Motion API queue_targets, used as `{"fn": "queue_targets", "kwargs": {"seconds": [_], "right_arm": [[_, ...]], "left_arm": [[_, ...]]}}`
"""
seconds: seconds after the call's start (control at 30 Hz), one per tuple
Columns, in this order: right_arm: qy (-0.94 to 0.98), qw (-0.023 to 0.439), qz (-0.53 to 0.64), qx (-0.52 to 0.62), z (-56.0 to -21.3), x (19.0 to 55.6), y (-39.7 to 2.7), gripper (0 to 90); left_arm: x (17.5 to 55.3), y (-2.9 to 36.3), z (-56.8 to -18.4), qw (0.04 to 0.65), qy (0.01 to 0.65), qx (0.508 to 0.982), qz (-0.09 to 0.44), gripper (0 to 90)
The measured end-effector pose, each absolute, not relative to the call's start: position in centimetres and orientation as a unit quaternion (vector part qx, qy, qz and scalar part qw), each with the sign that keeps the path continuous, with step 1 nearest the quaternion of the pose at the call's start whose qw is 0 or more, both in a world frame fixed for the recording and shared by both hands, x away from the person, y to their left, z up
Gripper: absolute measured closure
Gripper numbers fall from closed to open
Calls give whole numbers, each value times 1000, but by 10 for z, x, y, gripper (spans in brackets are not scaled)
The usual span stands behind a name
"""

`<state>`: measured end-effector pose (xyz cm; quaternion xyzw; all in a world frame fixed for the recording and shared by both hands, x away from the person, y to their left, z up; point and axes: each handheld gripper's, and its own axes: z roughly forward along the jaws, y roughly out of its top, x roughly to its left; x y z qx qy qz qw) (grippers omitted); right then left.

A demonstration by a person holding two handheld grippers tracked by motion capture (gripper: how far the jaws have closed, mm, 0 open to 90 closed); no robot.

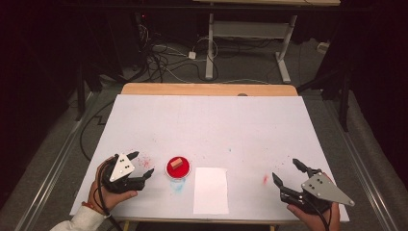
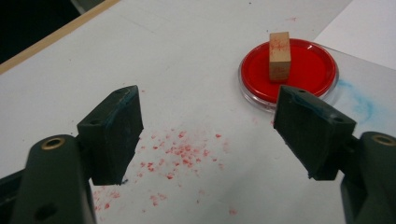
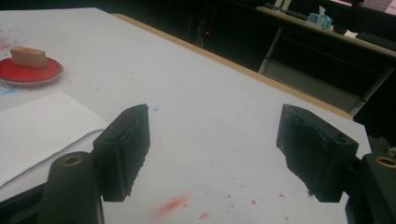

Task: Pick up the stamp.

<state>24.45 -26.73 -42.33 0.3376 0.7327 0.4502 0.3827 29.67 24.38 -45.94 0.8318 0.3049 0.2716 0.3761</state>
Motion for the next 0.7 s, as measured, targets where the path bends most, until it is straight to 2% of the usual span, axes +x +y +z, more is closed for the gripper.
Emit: {"fn": "queue_targets", "kwargs": {"seconds": [0.17,0.33,0.4,0.7], "right_arm": [[738,379,443,340,-426,249,-268,260],[742,384,435,336,-426,253,-266,260],[743,380,432,342,-428,256,-266,260],[754,370,419,345,-433,267,-263,261]], "left_arm": [[297,248,-459,381,316,831,254,227],[297,247,-449,354,305,852,236,259],[301,244,-434,352,324,849,225,276],[307,219,-404,321,311,874,191,293]]}}
